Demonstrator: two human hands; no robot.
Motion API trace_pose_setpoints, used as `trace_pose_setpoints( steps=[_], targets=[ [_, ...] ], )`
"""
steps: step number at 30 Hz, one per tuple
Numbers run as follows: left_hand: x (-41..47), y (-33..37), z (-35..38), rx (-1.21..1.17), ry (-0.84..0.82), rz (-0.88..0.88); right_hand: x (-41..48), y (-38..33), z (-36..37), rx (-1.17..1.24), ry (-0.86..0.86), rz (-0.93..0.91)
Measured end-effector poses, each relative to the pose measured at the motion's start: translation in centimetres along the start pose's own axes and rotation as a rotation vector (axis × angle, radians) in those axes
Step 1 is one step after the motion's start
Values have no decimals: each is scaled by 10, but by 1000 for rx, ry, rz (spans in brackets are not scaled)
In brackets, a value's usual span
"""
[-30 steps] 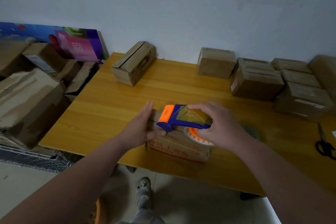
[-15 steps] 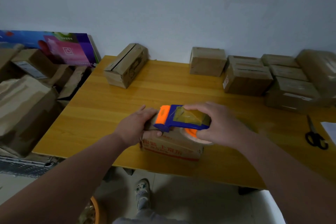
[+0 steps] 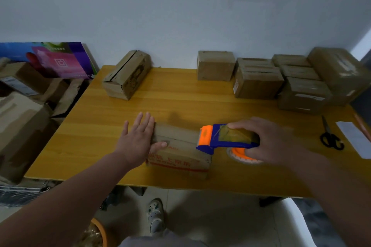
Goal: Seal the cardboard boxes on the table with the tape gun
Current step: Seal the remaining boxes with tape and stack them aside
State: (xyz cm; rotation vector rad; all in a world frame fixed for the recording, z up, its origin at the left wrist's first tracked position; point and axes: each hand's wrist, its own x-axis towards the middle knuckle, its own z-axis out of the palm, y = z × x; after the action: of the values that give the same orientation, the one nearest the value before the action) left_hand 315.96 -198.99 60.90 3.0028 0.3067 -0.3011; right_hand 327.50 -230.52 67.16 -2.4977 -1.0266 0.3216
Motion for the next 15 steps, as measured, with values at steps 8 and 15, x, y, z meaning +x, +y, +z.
trace_pose_setpoints(
  steps=[8,15],
  targets=[
    [-10,39,6,48,4,-20,1,2,6,20,44,23],
    [-12,93,8,66,-41,172,-5,5,13,62,72,21]
  ],
)
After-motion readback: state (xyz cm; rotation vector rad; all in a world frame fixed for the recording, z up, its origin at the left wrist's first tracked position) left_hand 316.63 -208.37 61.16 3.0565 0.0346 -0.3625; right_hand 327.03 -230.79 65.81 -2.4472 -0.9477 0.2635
